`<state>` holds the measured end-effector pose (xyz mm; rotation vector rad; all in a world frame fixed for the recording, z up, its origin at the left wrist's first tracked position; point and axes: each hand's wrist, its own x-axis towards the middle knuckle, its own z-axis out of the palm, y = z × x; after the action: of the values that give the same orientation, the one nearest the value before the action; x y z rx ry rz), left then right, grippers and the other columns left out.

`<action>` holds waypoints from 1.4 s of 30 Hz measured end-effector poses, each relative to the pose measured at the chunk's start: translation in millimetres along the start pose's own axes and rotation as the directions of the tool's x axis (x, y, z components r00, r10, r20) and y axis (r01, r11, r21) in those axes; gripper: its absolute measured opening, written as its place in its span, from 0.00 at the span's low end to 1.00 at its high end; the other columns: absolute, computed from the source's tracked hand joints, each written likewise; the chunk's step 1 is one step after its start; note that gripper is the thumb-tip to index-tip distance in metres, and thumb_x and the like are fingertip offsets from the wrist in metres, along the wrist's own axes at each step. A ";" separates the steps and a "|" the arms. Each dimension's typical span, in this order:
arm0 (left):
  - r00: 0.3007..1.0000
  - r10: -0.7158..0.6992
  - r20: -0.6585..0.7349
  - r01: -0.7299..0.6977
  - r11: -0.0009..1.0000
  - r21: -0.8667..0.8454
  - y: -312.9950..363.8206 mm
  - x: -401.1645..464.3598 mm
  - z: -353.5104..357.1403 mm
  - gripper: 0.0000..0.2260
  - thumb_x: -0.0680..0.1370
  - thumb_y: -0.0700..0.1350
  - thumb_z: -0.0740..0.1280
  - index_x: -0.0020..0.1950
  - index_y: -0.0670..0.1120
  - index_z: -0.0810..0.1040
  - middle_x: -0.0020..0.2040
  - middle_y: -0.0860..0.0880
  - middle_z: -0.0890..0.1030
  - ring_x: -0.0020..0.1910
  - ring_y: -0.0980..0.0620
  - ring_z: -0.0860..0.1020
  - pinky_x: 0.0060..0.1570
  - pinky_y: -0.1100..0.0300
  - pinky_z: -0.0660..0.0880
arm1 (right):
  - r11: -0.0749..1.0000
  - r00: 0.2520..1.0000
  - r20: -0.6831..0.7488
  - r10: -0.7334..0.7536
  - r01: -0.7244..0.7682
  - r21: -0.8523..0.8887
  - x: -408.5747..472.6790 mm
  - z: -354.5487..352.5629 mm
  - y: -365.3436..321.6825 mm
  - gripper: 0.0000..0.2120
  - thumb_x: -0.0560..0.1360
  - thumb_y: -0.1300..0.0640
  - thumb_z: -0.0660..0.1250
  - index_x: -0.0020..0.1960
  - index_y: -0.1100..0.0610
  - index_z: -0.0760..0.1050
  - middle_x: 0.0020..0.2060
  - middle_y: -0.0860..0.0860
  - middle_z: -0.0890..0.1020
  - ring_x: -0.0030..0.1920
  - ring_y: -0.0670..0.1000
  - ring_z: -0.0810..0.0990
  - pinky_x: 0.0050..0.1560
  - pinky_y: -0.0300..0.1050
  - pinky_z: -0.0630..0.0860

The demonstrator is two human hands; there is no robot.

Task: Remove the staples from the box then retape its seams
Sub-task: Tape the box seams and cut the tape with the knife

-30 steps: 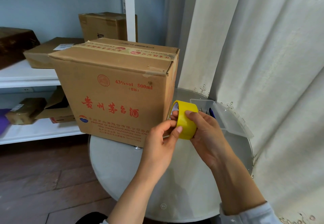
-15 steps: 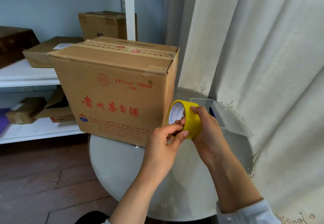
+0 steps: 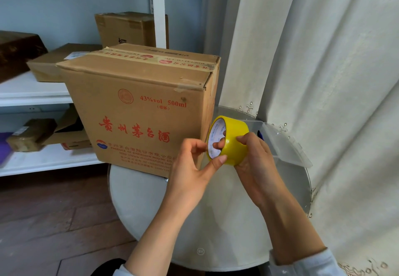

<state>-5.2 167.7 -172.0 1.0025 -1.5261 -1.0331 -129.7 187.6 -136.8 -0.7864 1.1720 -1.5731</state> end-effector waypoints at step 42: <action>0.974 -0.185 0.128 0.220 0.905 -0.365 29.6 0.9 7.1 0.15 0.74 0.59 0.63 0.42 0.50 0.81 0.43 0.42 0.77 0.44 0.48 0.73 0.47 0.52 0.68 | 0.996 0.937 0.339 -0.089 0.086 0.023 -15.3 -3.8 5.8 0.09 0.73 0.59 0.63 0.50 0.56 0.81 0.43 0.53 0.84 0.44 0.49 0.81 0.50 0.42 0.77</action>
<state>-15.1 176.4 -144.5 0.8596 -1.2428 -1.4748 -126.5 203.1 -142.7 -1.0694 0.8881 -1.4402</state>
